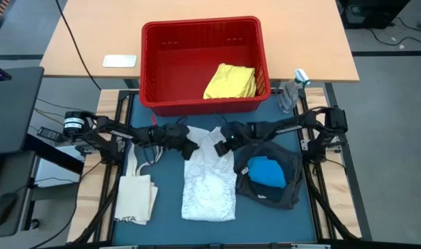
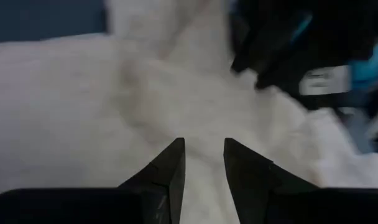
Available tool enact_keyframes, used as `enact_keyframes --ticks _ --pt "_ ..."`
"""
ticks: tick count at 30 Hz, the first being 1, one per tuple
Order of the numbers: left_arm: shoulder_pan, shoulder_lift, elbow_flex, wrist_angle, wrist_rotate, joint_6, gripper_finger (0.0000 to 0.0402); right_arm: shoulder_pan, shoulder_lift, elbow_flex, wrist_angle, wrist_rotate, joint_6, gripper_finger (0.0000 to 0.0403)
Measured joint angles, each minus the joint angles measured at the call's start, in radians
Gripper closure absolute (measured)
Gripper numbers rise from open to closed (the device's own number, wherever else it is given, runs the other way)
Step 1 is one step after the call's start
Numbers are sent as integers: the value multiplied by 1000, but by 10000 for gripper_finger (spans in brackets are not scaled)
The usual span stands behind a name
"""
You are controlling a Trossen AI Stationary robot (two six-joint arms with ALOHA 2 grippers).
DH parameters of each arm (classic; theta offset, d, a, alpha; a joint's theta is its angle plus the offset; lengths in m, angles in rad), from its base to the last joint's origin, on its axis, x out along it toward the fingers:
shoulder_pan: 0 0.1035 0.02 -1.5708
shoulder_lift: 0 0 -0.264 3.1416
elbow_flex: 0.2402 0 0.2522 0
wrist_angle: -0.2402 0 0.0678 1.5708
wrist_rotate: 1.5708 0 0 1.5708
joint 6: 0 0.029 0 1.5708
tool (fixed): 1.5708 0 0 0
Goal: Fold Laundry from Bin
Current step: Fold the white shirt
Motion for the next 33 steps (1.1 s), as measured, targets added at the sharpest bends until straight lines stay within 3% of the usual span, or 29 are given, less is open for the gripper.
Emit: enact_keyframes --ticks 4,7,12,16,21,27,33 --pt "64 1 0 -131 1 35 286 -69 0 0 -185 11 -38 264" --pt "107 1 0 -263 -6 91 286 -109 0 0 -191 9 -120 273" --pt "173 -3 6 -378 -2 96 286 -135 22 1 -40 -13 -164 278" --pt "205 -7 5 -397 10 95 286 -135 126 1 64 -31 -130 278" --pt "236 -8 4 -396 79 31 286 -137 222 7 204 -135 -60 279" --pt "224 -131 -5 -420 167 4 294 -140 75 -6 55 -193 -112 281" --pt "192 -298 -4 -338 119 -46 316 -153 -134 -2 -213 -59 -232 281"
